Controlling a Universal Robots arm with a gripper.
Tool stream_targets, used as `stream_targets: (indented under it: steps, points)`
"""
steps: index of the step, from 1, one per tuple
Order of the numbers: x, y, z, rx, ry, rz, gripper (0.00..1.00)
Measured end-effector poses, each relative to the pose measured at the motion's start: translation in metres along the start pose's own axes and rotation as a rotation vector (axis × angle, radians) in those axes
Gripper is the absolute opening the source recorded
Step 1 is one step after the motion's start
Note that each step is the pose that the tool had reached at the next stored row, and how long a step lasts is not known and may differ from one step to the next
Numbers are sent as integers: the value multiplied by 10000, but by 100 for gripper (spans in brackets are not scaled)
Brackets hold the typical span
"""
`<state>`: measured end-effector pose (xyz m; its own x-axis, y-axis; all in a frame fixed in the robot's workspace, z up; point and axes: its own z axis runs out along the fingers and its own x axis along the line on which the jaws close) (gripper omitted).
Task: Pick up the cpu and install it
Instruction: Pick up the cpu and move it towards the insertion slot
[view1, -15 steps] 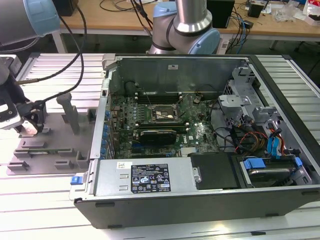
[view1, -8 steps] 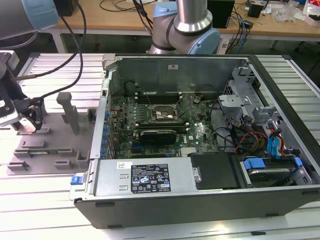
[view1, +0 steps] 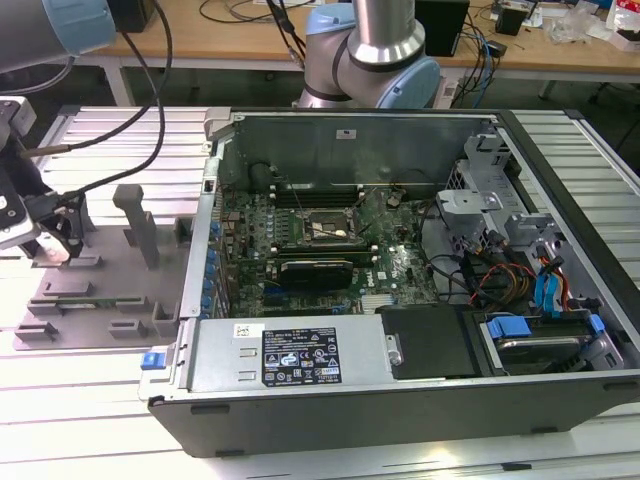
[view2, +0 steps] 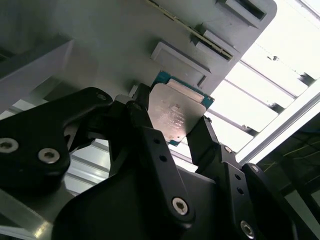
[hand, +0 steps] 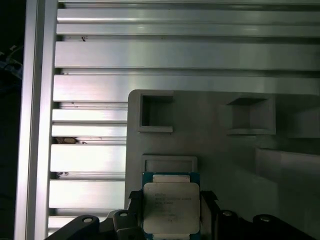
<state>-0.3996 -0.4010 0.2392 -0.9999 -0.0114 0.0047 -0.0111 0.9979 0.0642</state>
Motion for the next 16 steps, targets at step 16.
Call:
stream_targets:
  steps: [16]
  points:
    - [0, 11, -159, -1, -2, -1, 55]
